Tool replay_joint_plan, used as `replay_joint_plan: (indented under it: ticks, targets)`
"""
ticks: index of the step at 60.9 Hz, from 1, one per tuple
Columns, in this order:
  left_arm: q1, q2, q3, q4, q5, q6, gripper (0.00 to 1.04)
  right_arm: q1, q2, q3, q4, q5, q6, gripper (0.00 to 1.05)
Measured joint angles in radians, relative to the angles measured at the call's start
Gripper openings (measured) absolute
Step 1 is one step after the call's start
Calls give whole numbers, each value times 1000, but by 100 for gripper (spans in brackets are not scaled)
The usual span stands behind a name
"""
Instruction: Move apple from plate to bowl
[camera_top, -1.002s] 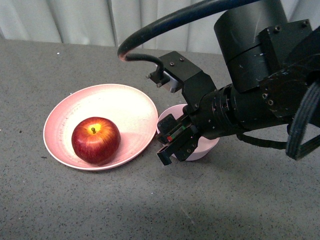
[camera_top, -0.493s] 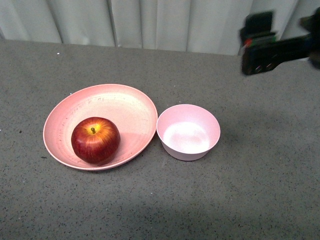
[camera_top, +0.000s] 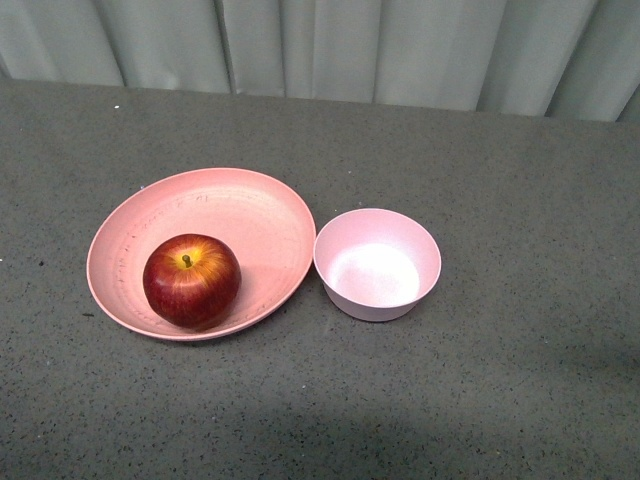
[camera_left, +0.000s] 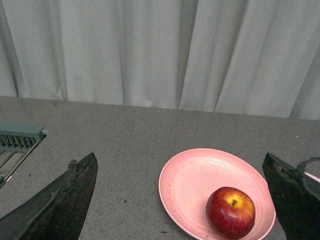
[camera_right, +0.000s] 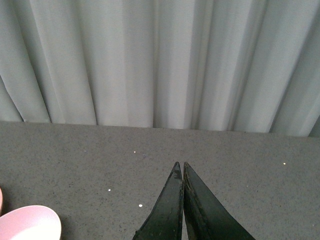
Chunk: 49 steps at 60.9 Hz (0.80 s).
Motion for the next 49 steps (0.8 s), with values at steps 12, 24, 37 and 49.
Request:
replay_joint_plan:
  ticks: [12,24,37,49]
  targets:
    - [0,0,0,0,0,0,98,-56,-161,-47,-113,-79,1,1]
    - [0,0,0,0,0,0,98,-106,-312,-77,-231,-103,1,1]
    - [0,0,0,0,0,0,98,-107,-467,-94,-365,-106,1,1]
    - [0,0,0,0,0,0,98,-107,-622,-98,-506,-106,2,1]
